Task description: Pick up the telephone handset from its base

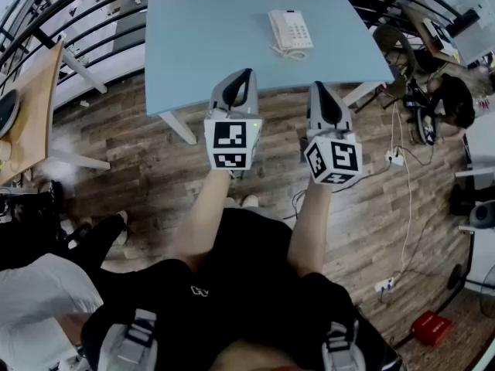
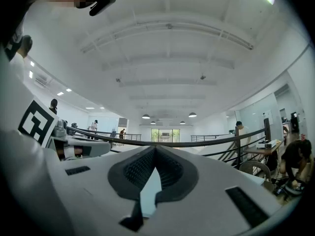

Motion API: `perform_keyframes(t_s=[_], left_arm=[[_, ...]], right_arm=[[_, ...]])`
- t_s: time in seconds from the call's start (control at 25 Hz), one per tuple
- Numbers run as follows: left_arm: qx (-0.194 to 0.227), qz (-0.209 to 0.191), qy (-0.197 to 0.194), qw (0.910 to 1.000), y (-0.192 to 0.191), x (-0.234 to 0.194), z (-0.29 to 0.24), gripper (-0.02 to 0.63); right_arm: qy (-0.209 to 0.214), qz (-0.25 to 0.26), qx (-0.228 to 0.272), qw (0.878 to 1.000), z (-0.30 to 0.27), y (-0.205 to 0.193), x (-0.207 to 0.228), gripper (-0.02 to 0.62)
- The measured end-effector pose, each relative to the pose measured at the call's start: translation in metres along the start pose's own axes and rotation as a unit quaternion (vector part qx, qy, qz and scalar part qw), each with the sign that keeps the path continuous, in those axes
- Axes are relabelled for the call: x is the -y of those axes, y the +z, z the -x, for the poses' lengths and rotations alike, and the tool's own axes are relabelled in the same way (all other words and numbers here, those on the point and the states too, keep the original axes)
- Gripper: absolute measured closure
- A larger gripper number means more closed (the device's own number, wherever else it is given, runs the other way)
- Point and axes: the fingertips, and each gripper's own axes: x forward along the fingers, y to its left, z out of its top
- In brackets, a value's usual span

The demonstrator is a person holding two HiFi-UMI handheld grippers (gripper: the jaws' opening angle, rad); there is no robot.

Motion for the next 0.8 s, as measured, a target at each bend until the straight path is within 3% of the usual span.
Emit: perform_keyframes(t_s=[0.2, 0.36, 0.64, 0.8], left_arm=[[0.005, 0.003, 0.003, 1.0, 0.009, 0.009, -0.01, 0.607], [0.011, 0.009, 0.002, 0.9999, 0.013, 0.017, -0.021, 0.607], [0.0, 0.015, -0.008, 0.9999, -0.007, 0.037, -0.033, 0.607], [-0.019, 0.017, 0.011, 0.9996, -0.023, 0.02, -0.037, 0.607]], right_arm=[[0.013, 0.016, 0.003, 1.0, -0.005, 0.012, 0.009, 0.601], [0.026, -0.009, 0.033, 0.999, -0.004, 0.022, 0.019, 0.601], [0.006, -0.051, 0.03, 0.998, 0.003, 0.004, 0.07, 0.601], [0.016, -0.077, 0.015, 0.997, -0.013, -0.017, 0.067, 0.601]])
